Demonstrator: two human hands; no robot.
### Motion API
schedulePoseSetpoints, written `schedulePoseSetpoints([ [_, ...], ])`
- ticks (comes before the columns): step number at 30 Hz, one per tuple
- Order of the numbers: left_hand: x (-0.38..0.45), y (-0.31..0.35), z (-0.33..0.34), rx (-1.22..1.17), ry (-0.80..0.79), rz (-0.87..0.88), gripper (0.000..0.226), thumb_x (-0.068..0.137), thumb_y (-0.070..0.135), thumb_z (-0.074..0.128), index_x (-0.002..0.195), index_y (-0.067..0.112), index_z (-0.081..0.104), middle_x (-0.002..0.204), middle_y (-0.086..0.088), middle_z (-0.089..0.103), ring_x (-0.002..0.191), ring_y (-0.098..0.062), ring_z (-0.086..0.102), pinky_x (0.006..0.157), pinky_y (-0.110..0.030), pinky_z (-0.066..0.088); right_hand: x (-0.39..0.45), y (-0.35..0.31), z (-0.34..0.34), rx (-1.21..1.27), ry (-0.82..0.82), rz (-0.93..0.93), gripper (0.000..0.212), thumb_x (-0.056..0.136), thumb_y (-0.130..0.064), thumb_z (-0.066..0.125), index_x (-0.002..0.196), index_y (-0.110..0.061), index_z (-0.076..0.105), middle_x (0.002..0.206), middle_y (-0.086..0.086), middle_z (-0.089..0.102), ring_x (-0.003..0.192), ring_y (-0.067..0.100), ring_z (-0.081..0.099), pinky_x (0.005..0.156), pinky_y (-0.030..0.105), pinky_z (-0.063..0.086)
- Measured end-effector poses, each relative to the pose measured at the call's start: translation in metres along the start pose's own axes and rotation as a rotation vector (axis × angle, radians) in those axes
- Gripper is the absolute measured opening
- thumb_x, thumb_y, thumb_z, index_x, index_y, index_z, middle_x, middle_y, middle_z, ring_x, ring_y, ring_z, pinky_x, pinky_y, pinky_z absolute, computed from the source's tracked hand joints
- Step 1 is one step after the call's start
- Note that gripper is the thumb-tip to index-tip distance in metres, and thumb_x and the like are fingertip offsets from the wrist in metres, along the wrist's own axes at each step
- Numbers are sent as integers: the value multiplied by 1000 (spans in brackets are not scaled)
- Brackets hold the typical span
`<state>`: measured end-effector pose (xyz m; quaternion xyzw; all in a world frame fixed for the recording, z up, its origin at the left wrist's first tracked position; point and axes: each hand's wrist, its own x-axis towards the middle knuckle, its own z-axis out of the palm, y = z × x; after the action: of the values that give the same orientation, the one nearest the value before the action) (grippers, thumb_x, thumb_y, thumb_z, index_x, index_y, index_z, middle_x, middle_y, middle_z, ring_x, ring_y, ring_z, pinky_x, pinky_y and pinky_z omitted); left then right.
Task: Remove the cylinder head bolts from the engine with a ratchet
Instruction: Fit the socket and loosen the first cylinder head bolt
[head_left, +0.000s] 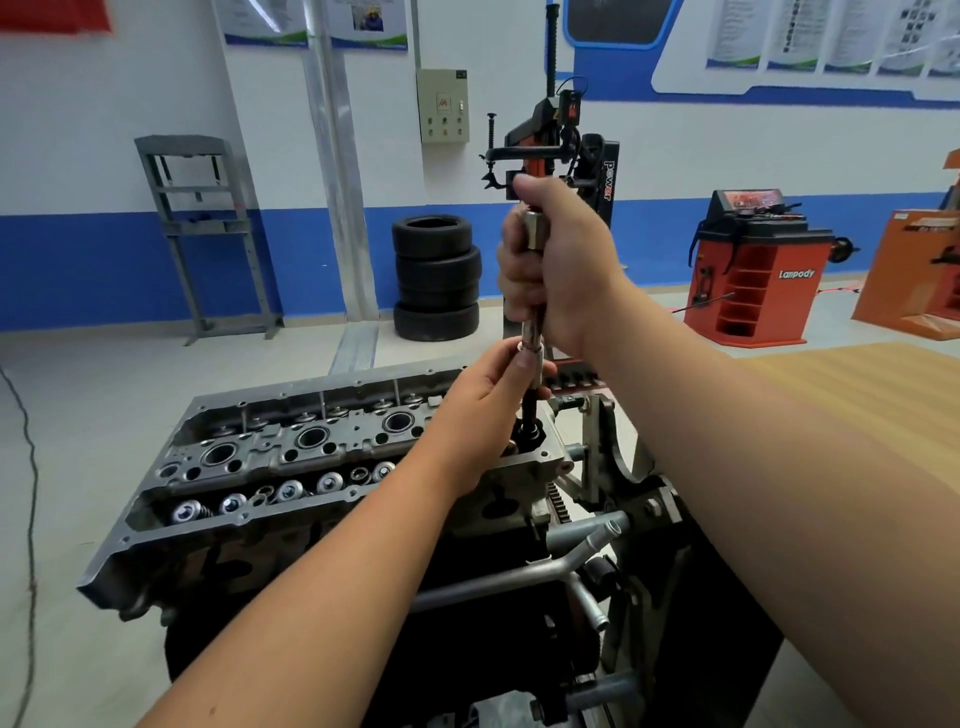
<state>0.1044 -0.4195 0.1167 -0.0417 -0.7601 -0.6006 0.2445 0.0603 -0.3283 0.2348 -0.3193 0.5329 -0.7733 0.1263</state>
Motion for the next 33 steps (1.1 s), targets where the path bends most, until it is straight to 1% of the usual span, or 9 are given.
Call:
schedulePoseSetpoints([
  [4,3,-1,3,20,49,19,18,98,56,52,101,45,66,96,14,74,87,-2,70,76,-25,48,-4,9,5,-264,158,-140,32,99,-40,50,78,-16,51,58,-2,42,52,17,35,52,32,33],
  [8,3,-2,2,35,74,28,21,98,58,57,106,40,64,90,16,73,72,3,61,70,-23,48,-7,11,21,-222,353,-213,27,96,-31,48,76,-13,52,63,0,43,58,16,39,56,34,35],
  [12,0,-2,-2,2,25,7,19,104,51,48,111,48,64,106,15,74,105,-7,69,94,-34,51,-2,2,12,-184,168,-103,35,92,-35,48,60,-19,45,50,-3,36,48,19,32,52,32,28],
  [14,-1,0,-2,15,18,-1,20,105,45,46,109,43,66,105,16,74,101,-8,71,86,-30,50,-3,0,10,-98,52,-12,38,96,-35,52,63,-19,47,50,-4,34,44,14,26,47,29,24],
  [18,1,-1,2,55,74,0,20,102,54,54,102,38,66,92,12,74,81,-4,68,72,-22,48,-7,6,17,-338,289,-231,25,101,-30,49,82,-14,55,65,0,52,58,15,46,56,35,42],
  [20,1,1,2,64,85,15,26,96,60,58,102,36,64,80,19,71,62,4,59,61,-11,44,-7,9,23,-360,368,-269,29,102,-26,44,79,-9,52,67,5,48,60,17,44,57,36,40],
  [25,-1,0,-3,5,42,5,21,100,58,49,105,53,68,97,21,73,94,4,66,86,-30,47,-3,3,17,-172,220,-148,40,96,-29,51,56,-20,48,47,-6,38,47,15,31,52,33,27],
  [30,3,-2,1,7,101,27,13,103,45,59,105,35,68,93,13,74,82,-3,65,84,-33,50,-5,8,23,-361,314,-234,26,101,-32,51,79,-19,54,63,-7,46,55,9,41,59,31,36],
  [33,3,-2,2,13,95,35,26,93,56,65,105,33,65,88,16,72,77,-1,63,79,-33,52,-5,6,26,-374,348,-236,29,94,-35,46,71,-16,49,61,-2,42,63,21,42,62,36,36],
])
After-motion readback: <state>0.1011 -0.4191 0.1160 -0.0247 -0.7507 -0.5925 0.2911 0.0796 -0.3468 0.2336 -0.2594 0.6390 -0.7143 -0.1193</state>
